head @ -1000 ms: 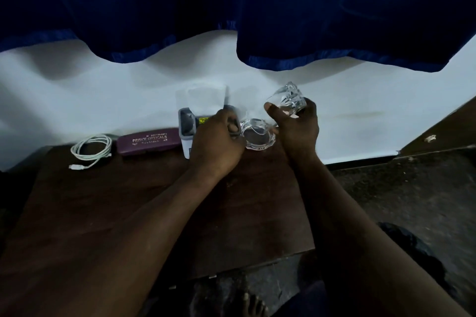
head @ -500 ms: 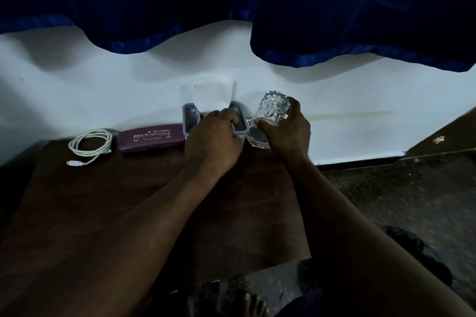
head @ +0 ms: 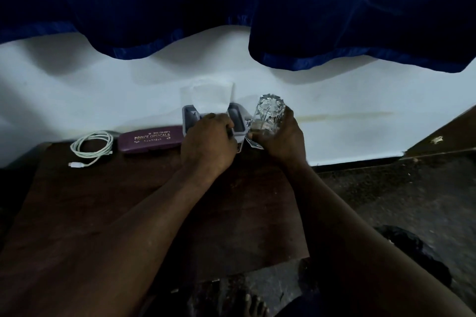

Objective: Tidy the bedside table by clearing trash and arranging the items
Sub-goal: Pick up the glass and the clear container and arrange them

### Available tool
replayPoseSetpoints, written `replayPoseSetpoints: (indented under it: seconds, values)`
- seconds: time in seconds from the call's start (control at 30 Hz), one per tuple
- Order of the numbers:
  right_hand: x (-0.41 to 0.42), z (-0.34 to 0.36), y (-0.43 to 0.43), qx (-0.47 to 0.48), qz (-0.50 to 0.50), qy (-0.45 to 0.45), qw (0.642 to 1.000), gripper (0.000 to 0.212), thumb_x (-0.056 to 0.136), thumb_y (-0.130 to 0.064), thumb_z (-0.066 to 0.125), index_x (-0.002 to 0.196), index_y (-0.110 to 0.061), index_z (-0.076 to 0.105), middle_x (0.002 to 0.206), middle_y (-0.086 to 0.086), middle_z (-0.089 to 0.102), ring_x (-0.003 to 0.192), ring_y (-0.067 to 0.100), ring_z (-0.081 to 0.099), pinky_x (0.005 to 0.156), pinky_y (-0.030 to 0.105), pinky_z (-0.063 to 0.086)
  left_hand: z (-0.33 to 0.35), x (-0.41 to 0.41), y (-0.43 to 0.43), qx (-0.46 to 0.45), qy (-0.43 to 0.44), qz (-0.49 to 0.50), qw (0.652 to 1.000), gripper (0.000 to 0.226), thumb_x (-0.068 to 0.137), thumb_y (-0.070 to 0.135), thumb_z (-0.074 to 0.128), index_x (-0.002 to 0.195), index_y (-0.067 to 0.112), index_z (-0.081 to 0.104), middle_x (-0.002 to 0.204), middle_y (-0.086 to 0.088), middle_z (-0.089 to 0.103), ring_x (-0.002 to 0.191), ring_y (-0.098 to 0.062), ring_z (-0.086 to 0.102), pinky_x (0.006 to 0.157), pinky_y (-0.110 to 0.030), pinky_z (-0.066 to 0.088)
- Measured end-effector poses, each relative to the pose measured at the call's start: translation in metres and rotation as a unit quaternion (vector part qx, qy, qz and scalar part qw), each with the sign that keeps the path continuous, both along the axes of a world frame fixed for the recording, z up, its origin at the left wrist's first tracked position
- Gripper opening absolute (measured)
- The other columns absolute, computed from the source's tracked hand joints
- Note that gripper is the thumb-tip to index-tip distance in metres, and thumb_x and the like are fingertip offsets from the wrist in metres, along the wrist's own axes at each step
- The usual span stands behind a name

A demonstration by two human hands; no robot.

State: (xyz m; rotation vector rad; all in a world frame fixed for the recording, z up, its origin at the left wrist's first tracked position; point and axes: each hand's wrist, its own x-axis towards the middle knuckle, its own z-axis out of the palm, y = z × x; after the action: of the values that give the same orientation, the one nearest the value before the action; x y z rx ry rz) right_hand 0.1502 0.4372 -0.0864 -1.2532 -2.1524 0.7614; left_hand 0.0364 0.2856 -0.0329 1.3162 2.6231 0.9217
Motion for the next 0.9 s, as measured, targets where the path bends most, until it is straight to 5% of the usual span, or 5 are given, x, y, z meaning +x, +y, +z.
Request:
replayPoseSetpoints:
  seconds: [0.27, 0.43, 0.6, 0.9]
  values:
    - [0.0041, -0.0112, -0.0042, -0.038, 0.000, -0.046, 0.998, 0.128, 0.056, -0.057, 0.093, 0.155, -0.023, 0.020, 0.144, 0.014, 0.054, 0.128, 0.036, 0.057, 0.103, 0.049, 0.051, -0.0044, -0.0015, 0.0005, -0.010, 0.019, 0.020, 1.000, 0.022, 0.087, 0.025, 0.067, 0.108, 0.025, 0.074, 0.111, 0.000, 0.074, 0.110, -0.027, 0.062, 0.080, -0.037, 0.055]
    - [0.0033, -0.0076, -0.0025, -0.044, -0.001, -0.055, 0.998, 0.122, 0.055, -0.060, 0.089, 0.152, -0.027, 0.022, 0.140, 0.010, 0.059, 0.125, 0.035, 0.059, 0.101, 0.051, 0.052, -0.0028, -0.0006, -0.0018, -0.038, 0.046, 0.027, 0.998, 0.025, 0.087, 0.033, 0.067, 0.109, 0.024, 0.075, 0.105, -0.005, 0.072, 0.114, -0.031, 0.061, 0.079, -0.042, 0.058]
    - [0.0038, -0.0056, -0.0001, -0.055, 0.001, -0.069, 0.996, 0.115, 0.060, -0.054, 0.088, 0.150, -0.025, 0.023, 0.135, 0.012, 0.063, 0.124, 0.036, 0.059, 0.101, 0.052, 0.051, -0.0022, 0.0001, -0.0040, -0.089, 0.096, 0.047, 0.990, 0.025, 0.091, 0.039, 0.066, 0.102, 0.019, 0.077, 0.111, -0.013, 0.068, 0.091, -0.036, 0.071, 0.077, -0.042, 0.057]
    - [0.0041, -0.0036, 0.0015, -0.068, 0.010, -0.088, 0.994, 0.109, 0.061, -0.052, 0.084, 0.147, -0.026, 0.022, 0.130, 0.014, 0.064, 0.121, 0.037, 0.059, 0.100, 0.052, 0.051, -0.0026, -0.0012, -0.0048, -0.106, 0.117, 0.045, 0.986, 0.026, 0.092, 0.038, 0.064, 0.104, 0.019, 0.076, 0.114, -0.015, 0.068, 0.098, -0.037, 0.070, 0.078, -0.042, 0.056]
